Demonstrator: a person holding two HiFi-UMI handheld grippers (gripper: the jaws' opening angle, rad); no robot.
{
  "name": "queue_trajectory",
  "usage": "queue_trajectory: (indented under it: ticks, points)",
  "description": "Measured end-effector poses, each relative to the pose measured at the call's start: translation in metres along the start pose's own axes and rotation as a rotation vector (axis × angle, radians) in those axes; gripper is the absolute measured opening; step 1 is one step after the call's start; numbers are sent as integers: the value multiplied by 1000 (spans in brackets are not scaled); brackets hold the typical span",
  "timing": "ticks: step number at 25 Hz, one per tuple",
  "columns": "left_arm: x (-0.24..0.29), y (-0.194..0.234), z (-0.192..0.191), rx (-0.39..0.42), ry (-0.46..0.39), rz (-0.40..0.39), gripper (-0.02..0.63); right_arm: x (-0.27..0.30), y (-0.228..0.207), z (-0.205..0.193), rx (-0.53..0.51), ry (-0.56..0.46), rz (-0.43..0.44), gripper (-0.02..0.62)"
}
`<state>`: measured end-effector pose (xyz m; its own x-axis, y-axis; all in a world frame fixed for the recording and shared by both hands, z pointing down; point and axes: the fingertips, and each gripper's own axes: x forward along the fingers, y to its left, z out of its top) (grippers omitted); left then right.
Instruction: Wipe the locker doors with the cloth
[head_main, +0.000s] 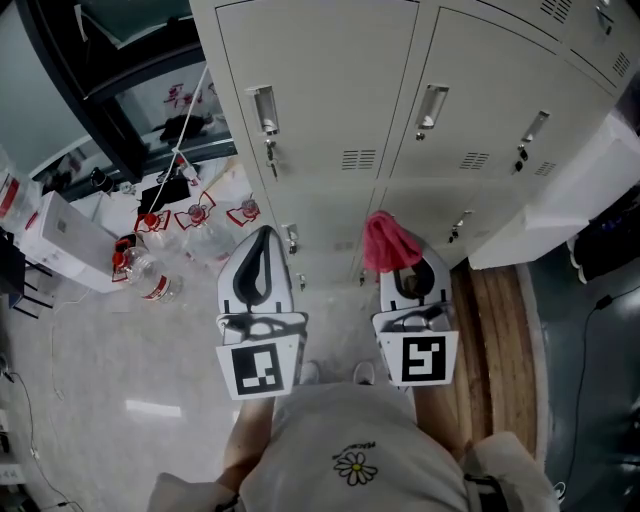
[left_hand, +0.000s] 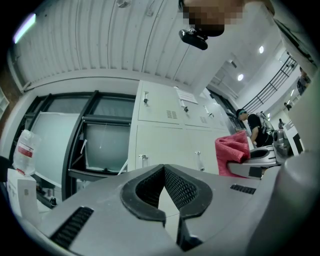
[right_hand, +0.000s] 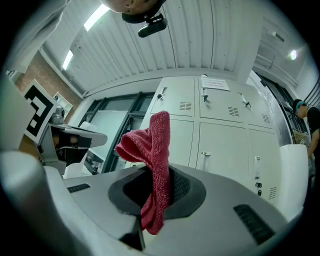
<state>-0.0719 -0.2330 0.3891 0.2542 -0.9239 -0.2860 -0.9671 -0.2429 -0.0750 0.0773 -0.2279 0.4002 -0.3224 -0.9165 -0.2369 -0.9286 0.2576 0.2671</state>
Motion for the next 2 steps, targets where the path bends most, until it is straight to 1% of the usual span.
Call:
queue_trajectory:
  ticks: [2]
  points:
    - [-2,0,-2,-5,3,2,15,0,-1,-1,4,0,-7,26]
